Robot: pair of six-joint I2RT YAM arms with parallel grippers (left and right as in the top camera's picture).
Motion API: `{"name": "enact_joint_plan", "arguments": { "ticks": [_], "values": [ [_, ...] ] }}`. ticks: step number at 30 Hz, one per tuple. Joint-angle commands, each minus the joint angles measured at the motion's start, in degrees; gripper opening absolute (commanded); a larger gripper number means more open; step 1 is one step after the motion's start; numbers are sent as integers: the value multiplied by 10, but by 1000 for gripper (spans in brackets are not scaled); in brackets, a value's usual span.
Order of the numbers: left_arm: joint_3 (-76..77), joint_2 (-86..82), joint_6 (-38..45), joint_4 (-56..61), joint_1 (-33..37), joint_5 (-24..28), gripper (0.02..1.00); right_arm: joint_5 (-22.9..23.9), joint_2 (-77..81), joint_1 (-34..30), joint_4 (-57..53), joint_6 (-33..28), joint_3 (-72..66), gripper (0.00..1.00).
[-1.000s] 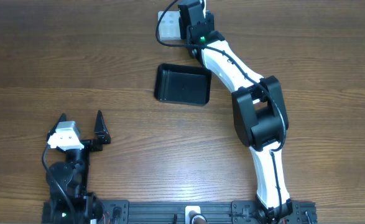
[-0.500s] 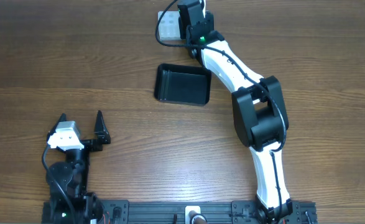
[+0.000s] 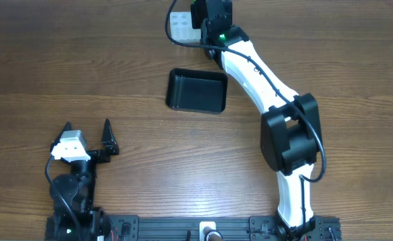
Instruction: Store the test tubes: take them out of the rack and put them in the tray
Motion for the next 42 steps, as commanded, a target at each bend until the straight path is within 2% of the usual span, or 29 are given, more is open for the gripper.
{"name": "enact_joint_plan", "arguments": {
  "ticks": [1,7,11,18,25,34,42],
  "values": [
    [-2,-3,8,-3,-3,8,996,9,-48,14,-30,2,16,12],
    [-2,-3,8,-3,-3,8,996,9,-89,26,-126,8,16,9],
    [-2,-3,8,-3,-3,8,998,-3,-115,28,-217,72,16,9],
    [-2,-3,8,-3,-3,8,996,-66,-129,29,-397,191,16,16],
    [-2,-3,8,-3,-3,8,996,-108,-103,36,-531,247,16,9],
    [-2,-3,8,-3,-3,8,996,-208,-61,37,-570,263,16,12],
    [-2,-3,8,-3,-3,8,998,-206,-40,24,-563,263,16,12]
  ]
}}
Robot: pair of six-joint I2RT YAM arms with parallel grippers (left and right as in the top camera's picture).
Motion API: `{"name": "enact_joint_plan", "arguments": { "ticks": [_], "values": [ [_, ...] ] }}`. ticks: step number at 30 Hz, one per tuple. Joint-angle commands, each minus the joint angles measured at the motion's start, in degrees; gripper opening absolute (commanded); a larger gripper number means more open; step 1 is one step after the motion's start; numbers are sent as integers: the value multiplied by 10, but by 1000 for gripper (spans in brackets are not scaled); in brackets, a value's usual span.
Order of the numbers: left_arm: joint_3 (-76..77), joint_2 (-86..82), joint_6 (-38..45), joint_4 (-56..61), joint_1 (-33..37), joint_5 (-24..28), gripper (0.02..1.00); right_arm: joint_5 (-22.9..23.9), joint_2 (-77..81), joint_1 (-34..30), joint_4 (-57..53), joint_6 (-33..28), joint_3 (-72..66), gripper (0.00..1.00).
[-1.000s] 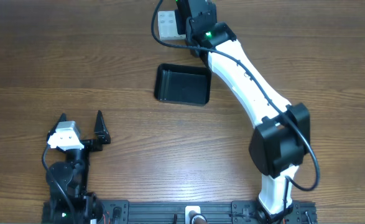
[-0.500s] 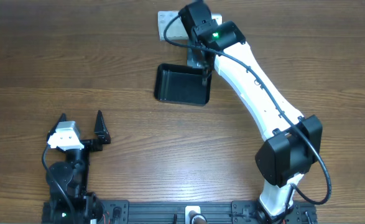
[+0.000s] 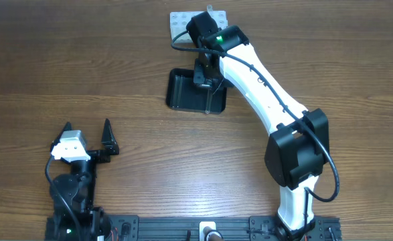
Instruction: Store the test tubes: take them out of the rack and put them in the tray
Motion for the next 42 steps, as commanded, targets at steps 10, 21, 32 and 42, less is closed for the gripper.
{"name": "enact_joint_plan", "arguments": {
  "ticks": [10,21,32,42],
  "values": [
    [-2,-3,8,-3,-3,8,998,-5,18,-33,45,9,8,12],
    [-2,-3,8,-3,-3,8,996,-11,56,-37,46,9,8,12],
    [-2,-3,8,-3,-3,8,998,-11,84,-42,61,9,8,12],
    [-2,-3,8,-3,-3,8,998,-9,121,-42,79,9,8,9]
  ]
}}
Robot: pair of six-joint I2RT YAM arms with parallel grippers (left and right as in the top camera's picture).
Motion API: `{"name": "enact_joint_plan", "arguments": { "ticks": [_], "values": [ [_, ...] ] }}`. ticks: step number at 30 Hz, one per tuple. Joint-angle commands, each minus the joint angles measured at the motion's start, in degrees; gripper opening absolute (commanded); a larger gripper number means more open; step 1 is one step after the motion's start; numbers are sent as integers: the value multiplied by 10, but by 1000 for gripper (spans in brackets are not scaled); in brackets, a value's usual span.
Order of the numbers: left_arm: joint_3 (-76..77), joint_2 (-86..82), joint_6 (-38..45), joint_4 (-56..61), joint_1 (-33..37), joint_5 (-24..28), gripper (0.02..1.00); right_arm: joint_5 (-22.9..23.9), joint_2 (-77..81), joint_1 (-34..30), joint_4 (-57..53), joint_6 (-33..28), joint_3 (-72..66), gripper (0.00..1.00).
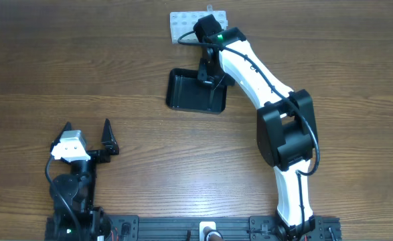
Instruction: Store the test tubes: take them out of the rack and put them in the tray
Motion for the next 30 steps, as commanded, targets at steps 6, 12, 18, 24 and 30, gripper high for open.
{"name": "enact_joint_plan", "arguments": {
  "ticks": [6,12,18,24,30],
  "values": [
    [-2,-3,8,-3,-3,8,998,3,51,-4,18,2,8,12],
    [-2,-3,8,-3,-3,8,998,13,62,-4,26,2,8,9],
    [-2,-3,8,-3,-3,8,996,16,62,-6,42,2,8,134],
    [-2,-3,8,-3,-3,8,998,15,62,-8,33,1,22,251],
    [-2,-3,8,-3,-3,8,998,15,62,-11,-8,-5,75,459]
  ]
}}
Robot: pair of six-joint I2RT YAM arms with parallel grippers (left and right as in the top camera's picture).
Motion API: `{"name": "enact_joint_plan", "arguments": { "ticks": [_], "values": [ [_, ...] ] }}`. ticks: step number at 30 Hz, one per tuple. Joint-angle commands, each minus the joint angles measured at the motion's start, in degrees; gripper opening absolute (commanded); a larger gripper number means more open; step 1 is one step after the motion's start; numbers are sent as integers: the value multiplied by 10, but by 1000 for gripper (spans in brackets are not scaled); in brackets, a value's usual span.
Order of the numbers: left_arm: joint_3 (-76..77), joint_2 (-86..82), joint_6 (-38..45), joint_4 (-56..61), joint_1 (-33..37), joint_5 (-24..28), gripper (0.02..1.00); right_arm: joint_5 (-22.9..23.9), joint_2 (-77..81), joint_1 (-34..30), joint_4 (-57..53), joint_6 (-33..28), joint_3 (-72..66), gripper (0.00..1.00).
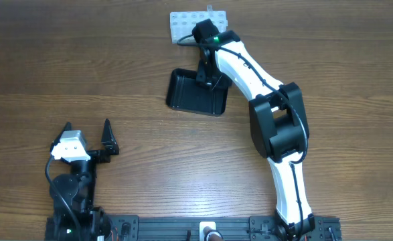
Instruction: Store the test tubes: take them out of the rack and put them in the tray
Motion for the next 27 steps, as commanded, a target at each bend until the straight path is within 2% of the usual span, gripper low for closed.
{"name": "enact_joint_plan", "arguments": {
  "ticks": [1,8,11,14,17,19,20,21,24,27],
  "values": [
    [-2,-3,8,-3,-3,8,998,12,6,-6,-36,-7,62,461],
    [-2,-3,8,-3,-3,8,998,12,5,-2,-151,-7,205,487],
    [-2,-3,8,-3,-3,8,998,14,5,-1,-163,-29,269,492],
    [-2,-3,8,-3,-3,8,996,53,5,-1,-149,-37,310,535],
    [-2,-3,8,-3,-3,8,996,100,5,-5,-110,-60,321,617],
    [-2,-3,8,-3,-3,8,998,122,6,-8,-79,-94,321,733],
    [-2,-3,8,-3,-3,8,998,135,6,-9,-67,-108,321,818],
    [-2,-3,8,-3,-3,8,998,152,6,-10,-53,-122,320,993],
    [-2,-3,8,-3,-3,8,996,190,8,-17,-9,-148,317,991],
    [-2,-3,8,-3,-3,8,998,194,20,-26,34,-170,314,993]
  ]
}}
